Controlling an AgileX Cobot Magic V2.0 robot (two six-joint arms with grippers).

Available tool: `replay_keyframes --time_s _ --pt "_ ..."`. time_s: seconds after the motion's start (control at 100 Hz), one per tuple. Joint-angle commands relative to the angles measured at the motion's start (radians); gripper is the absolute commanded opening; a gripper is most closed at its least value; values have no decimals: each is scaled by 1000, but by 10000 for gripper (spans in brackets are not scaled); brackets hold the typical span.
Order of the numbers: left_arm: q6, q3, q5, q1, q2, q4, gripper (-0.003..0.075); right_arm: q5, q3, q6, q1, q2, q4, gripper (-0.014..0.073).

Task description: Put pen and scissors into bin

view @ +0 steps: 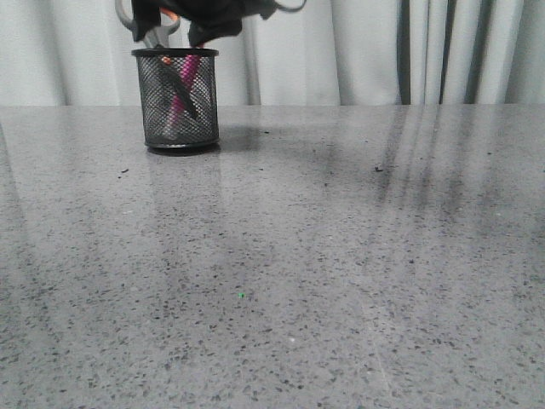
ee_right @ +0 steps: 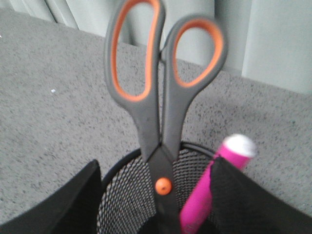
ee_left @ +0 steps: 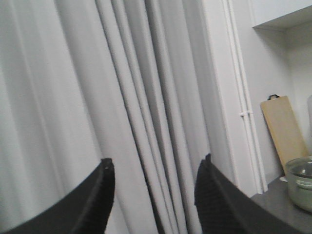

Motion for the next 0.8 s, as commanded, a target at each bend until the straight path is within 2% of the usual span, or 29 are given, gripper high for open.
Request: replay_keyframes --time_s 0.0,0.08,0.13,0.18,0.23,0.29,0.37,0.49,0.61,0.789 --pt "-7 14 -91 -8 -34 -31 282 -49 -31 -9 -1 -123 0 453" --pt "-7 71 -148 -8 -69 -31 204 -20 -31 -9 -1 -180 0 451" --pt "-7 113 -176 -8 -94 -31 141 8 -31 -11 -1 -220 -2 412" --pt "-7 162 -206 -8 -123 -31 64 53 -31 -18 -1 -266 -2 309" --pt "-7 216 -235 -8 -161 -33 -20 106 -31 -46 1 -315 -8 132" --pt "-36 290 -281 -8 -203 -39 -19 177 -30 -87 1 -381 -13 -67" --pt "-90 387 -326 -8 -270 -39 -19 233 15 -149 1 -479 -15 -70" --pt "-111 538 -334 -8 -370 -42 -19 204 222 -212 1 -694 -15 -69" --pt "-111 677 -318 -8 -461 -46 -19 129 557 -221 1 -974 -28 -69" --pt "-111 788 -282 -8 -555 -46 -19 46 1019 -221 1 -1434 -63 -69"
